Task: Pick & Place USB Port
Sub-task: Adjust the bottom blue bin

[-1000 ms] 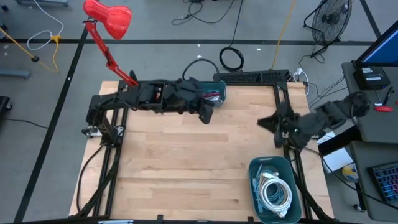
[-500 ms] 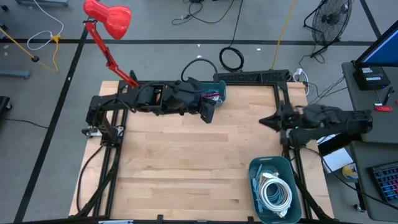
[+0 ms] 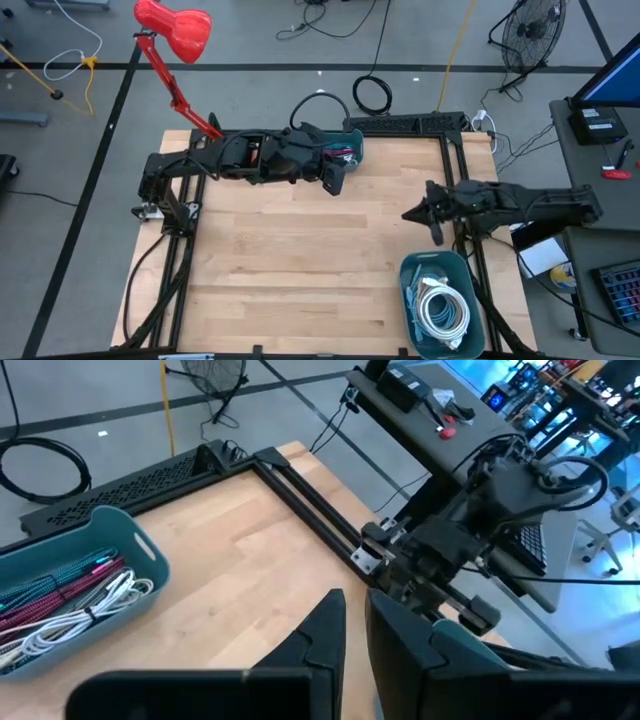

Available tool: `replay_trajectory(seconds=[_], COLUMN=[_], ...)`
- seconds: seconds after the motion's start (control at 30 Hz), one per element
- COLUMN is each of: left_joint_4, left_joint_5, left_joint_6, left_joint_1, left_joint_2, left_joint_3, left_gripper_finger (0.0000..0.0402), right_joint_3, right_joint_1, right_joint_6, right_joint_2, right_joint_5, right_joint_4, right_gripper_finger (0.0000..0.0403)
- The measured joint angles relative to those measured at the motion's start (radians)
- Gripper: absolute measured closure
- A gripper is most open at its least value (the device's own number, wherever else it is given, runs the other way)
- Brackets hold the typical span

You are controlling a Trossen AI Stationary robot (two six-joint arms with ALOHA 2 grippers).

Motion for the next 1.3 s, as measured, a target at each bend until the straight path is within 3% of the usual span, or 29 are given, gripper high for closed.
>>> replay_trajectory(seconds=[0.1,0.3,0.57,0.87,1.1,1.3], left_joint_4=[-0.001,-0.003,-0.004,-0.019,-0.034,-0.032], left_joint_5=[0.000,0.000,-0.023,-0.025,-0.025,-0.026], left_joint_6=[0.000,0.000,-0.002,-0.005,-0.013,-0.013], left_joint_1=[0.000,0.000,0.000,-0.002,-0.002,-0.003], left_joint_2=[0.000,0.000,0.001,0.001,0.001,0.001], left_joint_3=[0.000,0.000,0.000,0.000,0.000,0.000], left_gripper_finger=[0.0360,0.0360,0.0360,0.0360,0.0360,0.0360], right_joint_3=[-0.025,-0.090,-0.139,-0.150,-0.150,-0.150], right_joint_1=[-0.020,-0.032,-0.032,-0.031,-0.032,-0.031], right_joint_6=[0.007,0.087,0.136,0.113,0.168,0.210], right_joint_2=[0.000,0.020,0.020,0.020,0.019,0.019], right_joint_5=[-0.053,-0.344,-0.371,-0.450,-0.541,-0.550], right_joint_4=[0.034,0.031,0.002,-0.189,-0.202,-0.228], right_gripper_finger=[0.0403,0.0403,0.0403,0.0403,0.0403,0.0403])
